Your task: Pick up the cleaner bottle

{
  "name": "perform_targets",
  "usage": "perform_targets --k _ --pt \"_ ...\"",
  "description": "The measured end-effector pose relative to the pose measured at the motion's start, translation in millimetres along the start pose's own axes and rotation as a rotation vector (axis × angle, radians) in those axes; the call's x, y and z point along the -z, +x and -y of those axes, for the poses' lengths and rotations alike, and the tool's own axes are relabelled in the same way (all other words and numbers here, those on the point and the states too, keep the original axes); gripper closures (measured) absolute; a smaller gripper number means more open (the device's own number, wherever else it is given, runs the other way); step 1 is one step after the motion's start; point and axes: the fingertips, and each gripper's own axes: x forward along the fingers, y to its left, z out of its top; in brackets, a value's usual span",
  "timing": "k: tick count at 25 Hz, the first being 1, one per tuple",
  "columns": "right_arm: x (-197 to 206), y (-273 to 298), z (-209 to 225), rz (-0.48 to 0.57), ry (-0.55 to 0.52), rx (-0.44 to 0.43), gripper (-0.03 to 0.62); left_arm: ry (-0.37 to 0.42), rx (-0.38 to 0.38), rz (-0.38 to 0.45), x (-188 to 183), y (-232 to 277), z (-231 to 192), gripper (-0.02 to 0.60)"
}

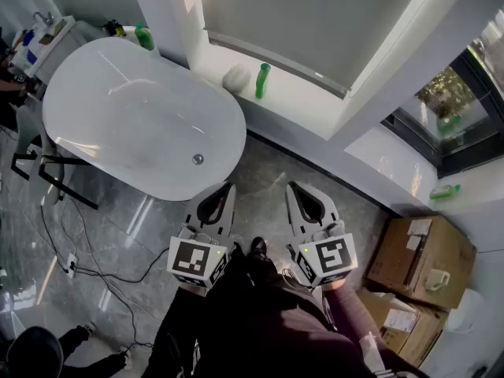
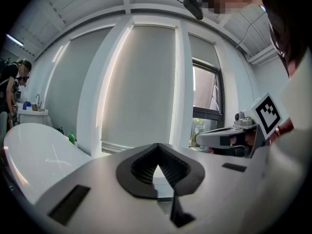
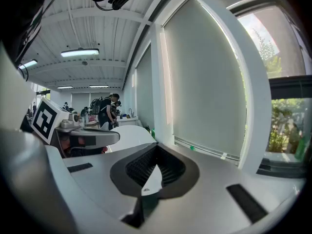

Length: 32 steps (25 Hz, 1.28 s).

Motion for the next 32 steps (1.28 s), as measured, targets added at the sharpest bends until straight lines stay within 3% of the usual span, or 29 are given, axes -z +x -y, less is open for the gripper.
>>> perform_targets --k 32 --pt "-10 14 66 0.019 0.049 0.009 0.589 -0.012 -0.014 -0.001 2 70 12 0.575"
